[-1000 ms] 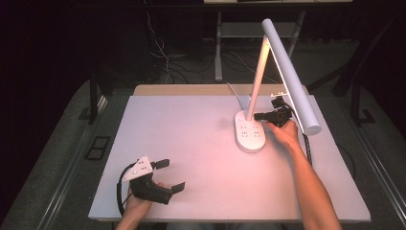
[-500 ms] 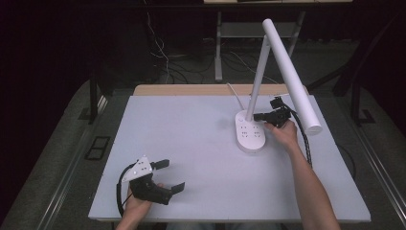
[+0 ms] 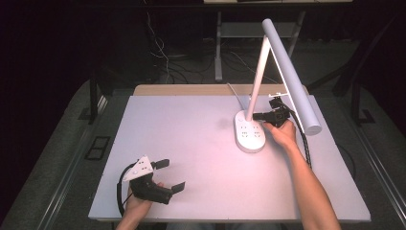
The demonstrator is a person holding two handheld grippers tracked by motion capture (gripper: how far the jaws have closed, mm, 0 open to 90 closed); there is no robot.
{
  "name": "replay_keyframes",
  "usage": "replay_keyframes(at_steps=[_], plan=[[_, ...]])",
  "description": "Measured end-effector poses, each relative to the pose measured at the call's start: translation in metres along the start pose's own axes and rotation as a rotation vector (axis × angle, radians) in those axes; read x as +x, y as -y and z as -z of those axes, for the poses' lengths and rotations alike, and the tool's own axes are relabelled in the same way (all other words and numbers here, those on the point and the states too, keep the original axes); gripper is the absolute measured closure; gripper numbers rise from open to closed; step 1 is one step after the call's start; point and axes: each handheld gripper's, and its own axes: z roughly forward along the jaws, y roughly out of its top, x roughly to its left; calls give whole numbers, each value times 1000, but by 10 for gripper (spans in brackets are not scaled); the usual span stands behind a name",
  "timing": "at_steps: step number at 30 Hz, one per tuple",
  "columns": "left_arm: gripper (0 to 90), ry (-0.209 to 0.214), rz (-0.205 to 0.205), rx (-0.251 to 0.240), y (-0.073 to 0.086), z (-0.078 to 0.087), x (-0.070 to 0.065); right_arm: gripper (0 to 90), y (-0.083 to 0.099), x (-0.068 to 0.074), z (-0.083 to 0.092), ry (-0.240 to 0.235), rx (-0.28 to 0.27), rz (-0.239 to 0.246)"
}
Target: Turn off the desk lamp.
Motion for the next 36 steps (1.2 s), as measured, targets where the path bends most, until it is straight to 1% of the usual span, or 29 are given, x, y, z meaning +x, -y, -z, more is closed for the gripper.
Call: replay_keyframes(at_steps=[8, 10, 15, 22, 27, 36], plan=[[0, 0, -3, -1, 0, 1, 0, 900, 0, -1, 1, 3, 0, 2], [0, -2, -3, -3, 0, 1, -1, 900, 2, -2, 2, -7, -1, -6], [0, -1, -9, -3, 0, 0, -2, 900, 2, -4, 2, -12, -3, -7], [0, -6, -8, -7, 0, 1, -2, 900, 3, -3, 2, -10, -6, 1], [0, -6, -11, -10, 0, 2, -3, 900, 5, -5, 1, -23, -23, -16], [0, -5, -9, -12, 0, 2, -3, 900, 6, -5, 0, -22, -21, -24]])
